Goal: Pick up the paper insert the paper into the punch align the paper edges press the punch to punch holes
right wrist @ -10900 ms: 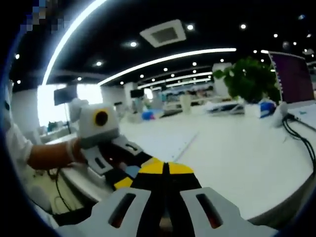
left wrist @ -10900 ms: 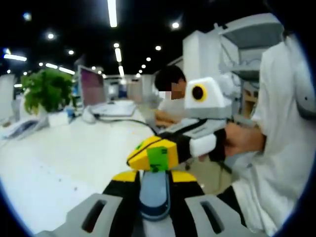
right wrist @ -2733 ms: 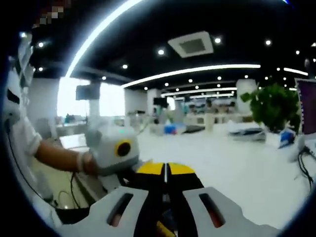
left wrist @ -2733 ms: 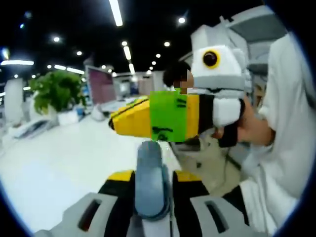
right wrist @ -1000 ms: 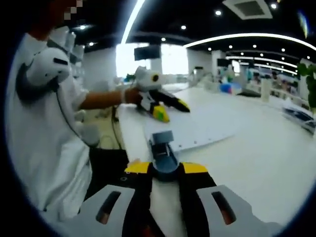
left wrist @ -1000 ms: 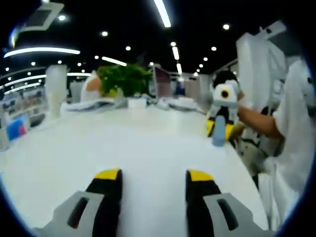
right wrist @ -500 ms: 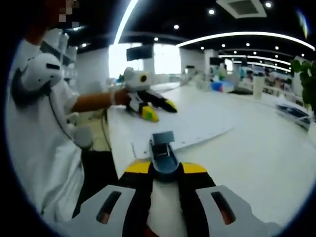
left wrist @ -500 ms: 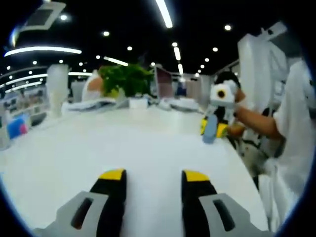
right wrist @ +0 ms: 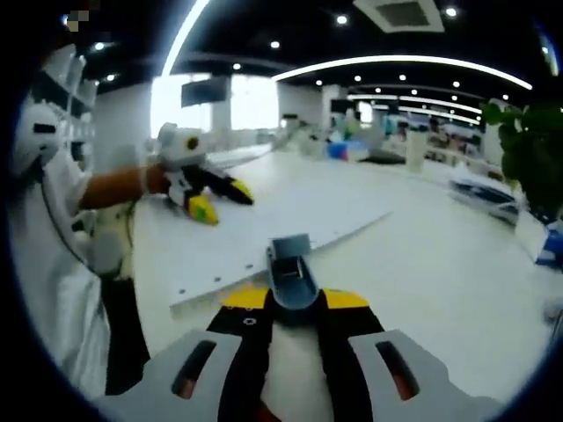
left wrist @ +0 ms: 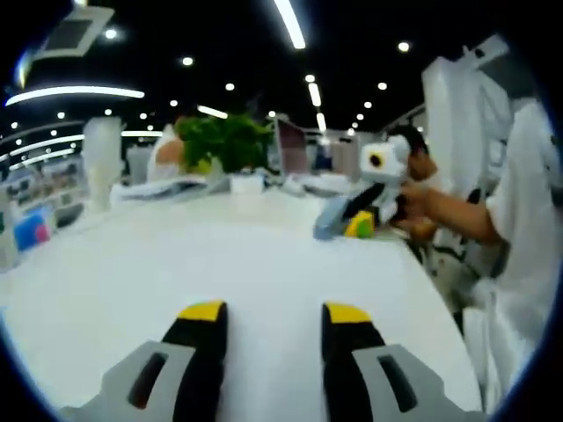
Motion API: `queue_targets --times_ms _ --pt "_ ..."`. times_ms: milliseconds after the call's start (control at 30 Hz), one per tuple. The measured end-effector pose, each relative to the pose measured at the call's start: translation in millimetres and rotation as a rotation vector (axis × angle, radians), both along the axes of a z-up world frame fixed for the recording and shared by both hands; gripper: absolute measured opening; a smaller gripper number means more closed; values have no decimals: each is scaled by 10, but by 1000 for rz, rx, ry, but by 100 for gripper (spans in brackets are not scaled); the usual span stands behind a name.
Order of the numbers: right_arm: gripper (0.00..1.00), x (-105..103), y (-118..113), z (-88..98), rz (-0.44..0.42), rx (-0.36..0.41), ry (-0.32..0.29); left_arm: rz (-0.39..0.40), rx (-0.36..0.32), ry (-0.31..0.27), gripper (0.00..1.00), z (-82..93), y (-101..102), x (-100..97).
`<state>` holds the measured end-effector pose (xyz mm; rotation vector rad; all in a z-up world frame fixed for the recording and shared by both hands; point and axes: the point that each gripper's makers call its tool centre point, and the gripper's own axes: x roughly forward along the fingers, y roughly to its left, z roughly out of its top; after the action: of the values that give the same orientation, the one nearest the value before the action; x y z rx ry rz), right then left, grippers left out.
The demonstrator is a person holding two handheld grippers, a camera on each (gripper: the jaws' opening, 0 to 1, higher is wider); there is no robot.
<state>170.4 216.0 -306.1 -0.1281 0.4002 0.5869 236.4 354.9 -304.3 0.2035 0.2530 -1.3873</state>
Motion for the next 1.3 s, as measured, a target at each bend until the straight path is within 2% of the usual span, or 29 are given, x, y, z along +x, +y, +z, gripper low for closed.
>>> queue_targets --times_ms 167,567,800,933,1133,1300 --pt "23 172 -149 0 -100 3 7 11 1 -4 41 0 7 19" --pt "23 576 -461 -5 -259 21 -2 20 -3 1 40 4 22 32" --pt "23 686 -697 -6 -360 -4 -17 19 -5 2 40 2 26 30" --pt "23 686 -725 -13 -364 6 -14 18 -5 1 40 2 28 28" --pt "24 686 -714 -22 -349 -26 -15 22 -5 0 39 2 28 35" --pt "29 654 -760 1 -375 2 -15 45 -3 1 35 3 32 72"
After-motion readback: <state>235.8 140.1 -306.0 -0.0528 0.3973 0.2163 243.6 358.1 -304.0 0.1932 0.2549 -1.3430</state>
